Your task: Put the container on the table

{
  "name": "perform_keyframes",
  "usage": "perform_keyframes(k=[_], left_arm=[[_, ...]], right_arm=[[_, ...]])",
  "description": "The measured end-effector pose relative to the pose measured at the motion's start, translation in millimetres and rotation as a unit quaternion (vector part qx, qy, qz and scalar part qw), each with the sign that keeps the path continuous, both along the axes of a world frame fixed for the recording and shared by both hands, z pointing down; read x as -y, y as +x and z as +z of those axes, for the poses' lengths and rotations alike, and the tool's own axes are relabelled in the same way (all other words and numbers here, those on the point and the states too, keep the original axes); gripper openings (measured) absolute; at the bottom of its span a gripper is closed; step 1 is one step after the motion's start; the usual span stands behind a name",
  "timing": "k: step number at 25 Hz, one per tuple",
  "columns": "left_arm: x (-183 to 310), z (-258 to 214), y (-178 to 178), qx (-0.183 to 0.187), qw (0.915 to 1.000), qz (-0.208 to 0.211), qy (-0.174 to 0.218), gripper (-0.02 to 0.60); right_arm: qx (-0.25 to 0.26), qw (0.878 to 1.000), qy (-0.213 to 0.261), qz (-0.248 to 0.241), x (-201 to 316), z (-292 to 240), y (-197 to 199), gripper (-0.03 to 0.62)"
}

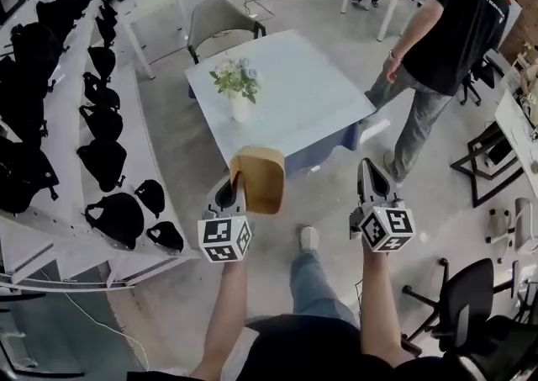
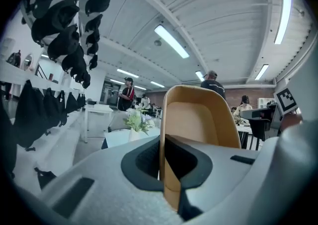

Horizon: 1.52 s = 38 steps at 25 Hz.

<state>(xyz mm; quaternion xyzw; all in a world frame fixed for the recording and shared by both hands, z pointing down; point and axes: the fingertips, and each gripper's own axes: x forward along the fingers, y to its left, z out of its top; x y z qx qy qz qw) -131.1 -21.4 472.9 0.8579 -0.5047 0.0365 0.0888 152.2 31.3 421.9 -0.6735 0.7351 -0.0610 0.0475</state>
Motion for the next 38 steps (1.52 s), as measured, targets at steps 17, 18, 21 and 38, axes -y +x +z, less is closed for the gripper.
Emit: perform_keyframes(k=[17,18,21,38], left_arm=[[173,-7,111,0.007,0.9971,-0.076,-0.008,0.009],[178,-9,117,0.006,0.9971,-0.076,-0.006,0.009],[189,-16,129,-0.003,0.9973,-0.074,-0.008,0.009],[262,-24,170,-0.009,0.9984,-0.042,-0.036,0.008]], right_arm=[[0.009,0.993,-0.031,-0.116,237,10,89,-0.002],[0.009,0.992,-0.032,-0.120,246,11,91,-0.002],[0.016,0.991,-0.035,-0.129,265,12,93,-0.002],[0.015,0.990,-0.033,-0.133,329,-1,87,-0.002]])
